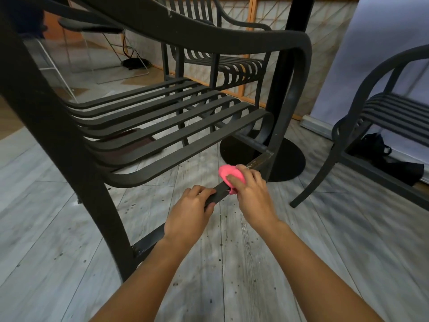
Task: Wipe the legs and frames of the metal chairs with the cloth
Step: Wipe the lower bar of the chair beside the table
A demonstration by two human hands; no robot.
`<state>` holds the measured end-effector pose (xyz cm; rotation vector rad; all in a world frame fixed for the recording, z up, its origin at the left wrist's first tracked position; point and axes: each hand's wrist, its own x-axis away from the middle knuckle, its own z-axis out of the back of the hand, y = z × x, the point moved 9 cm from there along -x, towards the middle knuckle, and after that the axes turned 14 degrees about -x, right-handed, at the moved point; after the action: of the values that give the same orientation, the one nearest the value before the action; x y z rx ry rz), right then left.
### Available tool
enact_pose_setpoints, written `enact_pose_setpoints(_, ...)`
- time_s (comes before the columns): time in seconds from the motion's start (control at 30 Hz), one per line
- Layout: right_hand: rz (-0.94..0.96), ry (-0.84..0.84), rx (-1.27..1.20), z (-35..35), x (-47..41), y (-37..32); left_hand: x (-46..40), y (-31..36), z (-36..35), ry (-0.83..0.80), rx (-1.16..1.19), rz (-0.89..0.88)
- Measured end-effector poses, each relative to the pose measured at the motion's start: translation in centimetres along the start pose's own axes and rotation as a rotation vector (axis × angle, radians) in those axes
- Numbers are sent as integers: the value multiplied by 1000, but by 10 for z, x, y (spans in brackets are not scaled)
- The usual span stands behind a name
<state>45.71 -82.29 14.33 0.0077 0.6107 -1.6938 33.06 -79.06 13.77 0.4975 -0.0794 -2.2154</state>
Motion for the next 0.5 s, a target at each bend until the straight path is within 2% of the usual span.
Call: enact_pose_setpoints(0.5,-75,54,71,13,-19,41,0,-1,-1,16,8,3)
